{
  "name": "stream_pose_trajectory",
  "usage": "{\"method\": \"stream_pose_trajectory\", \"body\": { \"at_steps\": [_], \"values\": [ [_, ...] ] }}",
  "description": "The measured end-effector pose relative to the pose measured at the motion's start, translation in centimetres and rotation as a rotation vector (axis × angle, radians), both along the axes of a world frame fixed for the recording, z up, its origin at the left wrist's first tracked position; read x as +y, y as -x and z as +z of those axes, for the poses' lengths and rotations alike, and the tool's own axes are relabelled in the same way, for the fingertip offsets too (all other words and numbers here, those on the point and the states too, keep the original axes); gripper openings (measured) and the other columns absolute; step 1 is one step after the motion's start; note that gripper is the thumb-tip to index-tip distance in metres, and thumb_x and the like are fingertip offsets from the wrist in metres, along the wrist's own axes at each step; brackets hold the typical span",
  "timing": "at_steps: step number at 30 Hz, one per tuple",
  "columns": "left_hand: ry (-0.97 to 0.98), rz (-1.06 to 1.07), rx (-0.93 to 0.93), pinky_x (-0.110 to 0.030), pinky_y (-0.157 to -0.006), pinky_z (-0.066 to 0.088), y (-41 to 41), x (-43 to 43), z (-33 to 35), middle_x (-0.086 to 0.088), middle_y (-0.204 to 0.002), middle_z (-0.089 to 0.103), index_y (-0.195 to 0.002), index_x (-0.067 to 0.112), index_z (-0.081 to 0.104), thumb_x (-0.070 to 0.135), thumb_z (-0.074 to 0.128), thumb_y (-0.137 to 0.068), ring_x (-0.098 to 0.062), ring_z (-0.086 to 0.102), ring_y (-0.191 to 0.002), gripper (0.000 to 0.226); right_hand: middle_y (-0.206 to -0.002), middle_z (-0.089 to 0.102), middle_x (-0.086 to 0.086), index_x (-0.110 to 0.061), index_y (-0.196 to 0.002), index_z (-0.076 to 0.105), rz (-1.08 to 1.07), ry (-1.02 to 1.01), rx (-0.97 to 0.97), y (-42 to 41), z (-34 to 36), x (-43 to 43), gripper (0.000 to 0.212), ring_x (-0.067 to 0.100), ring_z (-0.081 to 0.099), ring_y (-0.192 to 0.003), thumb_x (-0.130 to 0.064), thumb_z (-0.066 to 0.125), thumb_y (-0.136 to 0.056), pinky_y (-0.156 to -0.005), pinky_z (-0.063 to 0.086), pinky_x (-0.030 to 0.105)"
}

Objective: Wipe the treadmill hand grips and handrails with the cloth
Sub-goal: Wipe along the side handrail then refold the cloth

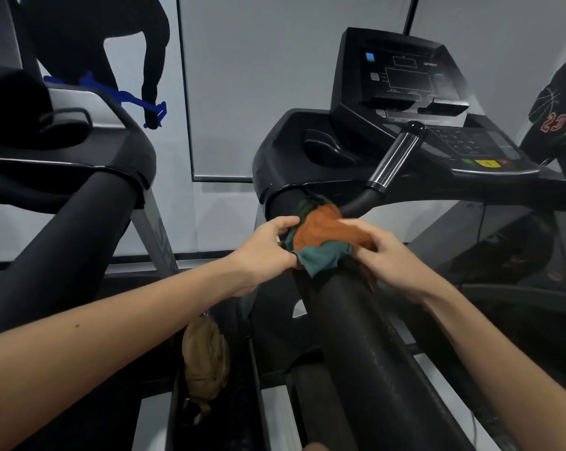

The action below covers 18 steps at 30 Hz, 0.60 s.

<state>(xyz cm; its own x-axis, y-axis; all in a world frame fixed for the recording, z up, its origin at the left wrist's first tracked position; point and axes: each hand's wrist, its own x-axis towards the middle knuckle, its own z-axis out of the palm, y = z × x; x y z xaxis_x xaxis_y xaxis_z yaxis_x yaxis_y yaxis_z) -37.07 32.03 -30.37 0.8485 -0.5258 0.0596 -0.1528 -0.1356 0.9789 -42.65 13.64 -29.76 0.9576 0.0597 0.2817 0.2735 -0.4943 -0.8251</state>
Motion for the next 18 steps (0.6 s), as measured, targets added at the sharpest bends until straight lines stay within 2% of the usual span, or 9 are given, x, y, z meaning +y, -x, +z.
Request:
{"method": "stream_pose_trajectory", "body": {
  "at_steps": [1, 3, 6, 9, 13, 16, 18],
  "values": [
    [0.024, 0.0, 0.023, -0.03, -0.088, 0.052, 0.2, 0.0, 0.0, 0.004, -0.126, 0.05, -0.14, 0.016, 0.035, -0.008, 0.067, -0.077, -0.017, 0.054, -0.115, 0.075, -0.127, 0.056, -0.008, -0.031, -0.124, 0.051, 0.044, -0.032, 0.044, -0.6, -0.1, 0.1, 0.042, 0.003, 0.054, -0.115, -0.004, 0.048, -0.093, -0.099, 0.04, 0.021],
    [0.053, -0.002, 0.059, -0.032, -0.089, 0.053, 0.5, 0.2, 0.2, 0.012, -0.116, 0.049, -0.142, 0.019, 0.032, -0.003, 0.069, -0.078, -0.016, 0.054, -0.115, 0.077, -0.138, 0.048, -0.006, -0.036, -0.134, 0.043, 0.09, -0.17, 0.159, -2.1, -0.2, 0.3, 0.049, 0.009, 0.048, -0.124, -0.007, 0.046, -0.094, -0.105, 0.037, 0.028],
    [0.053, -0.001, 0.093, -0.035, -0.088, 0.053, 1.2, 0.6, 0.0, 0.015, -0.114, 0.046, -0.141, 0.025, 0.032, -0.001, 0.068, -0.079, -0.017, 0.055, -0.114, 0.076, -0.123, 0.059, -0.006, -0.035, -0.125, 0.049, 0.025, -0.243, 0.214, -3.2, -0.3, 0.6, 0.039, 0.007, 0.056, -0.112, -0.01, 0.043, -0.096, -0.094, 0.046, 0.021],
    [0.065, 0.003, 0.141, -0.033, -0.085, 0.053, 2.1, 0.7, -0.2, 0.003, -0.141, 0.039, -0.14, 0.024, 0.035, 0.002, 0.067, -0.081, -0.019, 0.053, -0.119, 0.071, -0.105, 0.065, -0.004, -0.027, -0.114, 0.054, -0.095, -0.321, 0.223, -2.0, -0.7, 0.7, 0.028, 0.011, 0.061, -0.101, -0.008, 0.043, -0.096, -0.08, 0.051, 0.019],
    [0.168, 0.014, 0.283, -0.036, -0.088, 0.05, 2.7, 0.6, 0.0, -0.003, -0.15, 0.03, -0.142, 0.019, 0.036, 0.004, 0.062, -0.086, -0.022, 0.037, -0.133, 0.063, -0.099, 0.065, 0.024, -0.004, -0.11, 0.056, -0.111, -0.559, 0.294, 1.8, -2.2, 0.6, 0.023, 0.039, 0.064, -0.09, 0.0, 0.039, -0.094, -0.082, 0.055, 0.039],
    [0.139, 0.008, 0.261, -0.035, -0.089, 0.051, 2.6, 0.4, 0.0, -0.001, -0.149, 0.031, -0.14, 0.021, 0.039, 0.003, 0.062, -0.086, -0.022, 0.037, -0.132, 0.061, -0.076, 0.072, 0.006, -0.014, -0.096, 0.059, -0.037, -0.704, 0.331, 4.2, -2.6, 0.1, 0.022, 0.015, 0.07, -0.066, 0.0, 0.043, -0.09, -0.057, 0.057, 0.023],
    [0.111, -0.007, 0.24, -0.031, -0.089, 0.05, 2.7, 0.4, -0.2, -0.001, -0.146, 0.036, -0.138, 0.023, 0.041, 0.002, 0.064, -0.084, -0.017, 0.042, -0.127, 0.062, -0.078, 0.07, 0.006, -0.016, -0.1, 0.06, -0.027, -0.691, 0.338, 4.8, -2.1, 0.0, 0.021, 0.014, 0.066, -0.065, -0.008, 0.054, -0.081, -0.057, 0.054, 0.022]
  ]
}}
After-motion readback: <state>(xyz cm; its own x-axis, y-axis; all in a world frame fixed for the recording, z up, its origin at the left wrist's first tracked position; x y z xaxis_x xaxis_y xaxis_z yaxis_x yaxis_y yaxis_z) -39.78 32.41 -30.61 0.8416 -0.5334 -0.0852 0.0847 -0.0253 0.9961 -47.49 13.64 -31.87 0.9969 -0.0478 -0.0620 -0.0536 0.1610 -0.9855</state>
